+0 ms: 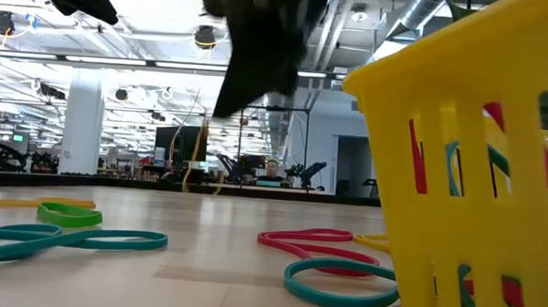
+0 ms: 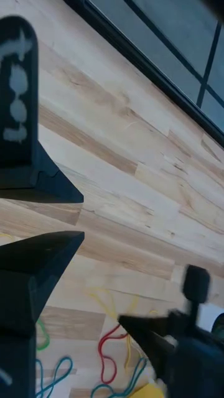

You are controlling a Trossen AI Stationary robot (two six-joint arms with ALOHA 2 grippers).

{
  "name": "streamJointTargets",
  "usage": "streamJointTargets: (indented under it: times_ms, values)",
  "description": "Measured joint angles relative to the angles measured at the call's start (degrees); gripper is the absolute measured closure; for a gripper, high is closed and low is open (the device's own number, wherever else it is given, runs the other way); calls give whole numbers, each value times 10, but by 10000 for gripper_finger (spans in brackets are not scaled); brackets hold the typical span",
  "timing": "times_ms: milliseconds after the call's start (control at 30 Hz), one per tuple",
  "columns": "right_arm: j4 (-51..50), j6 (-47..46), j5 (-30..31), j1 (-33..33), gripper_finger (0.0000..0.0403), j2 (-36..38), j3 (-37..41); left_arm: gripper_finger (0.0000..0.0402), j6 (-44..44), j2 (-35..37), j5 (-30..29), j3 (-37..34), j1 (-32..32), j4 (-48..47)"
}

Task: Pick and place items into bin
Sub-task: Put the yellow rubber band into the yellow bin

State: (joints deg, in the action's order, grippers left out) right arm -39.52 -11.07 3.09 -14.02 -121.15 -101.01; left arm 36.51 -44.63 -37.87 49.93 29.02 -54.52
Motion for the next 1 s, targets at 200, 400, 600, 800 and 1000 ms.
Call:
streamJointTargets:
  times_ms: [200,400,600,800,1000]
  values:
    - [-25,11,10,-28,402,65,-5,329,0,0,0,0,0,0]
    - [-59,59,-106,-75,403,108,-5,329,0,0,0,0,0,0]
    - [-75,56,-165,-125,403,111,-5,329,0,0,0,0,0,0]
    - [-96,36,-167,-174,403,111,-1,329,0,0,0,0,0,0]
    - [-101,35,-190,-222,403,111,17,329,0,0,0,0,0,0]
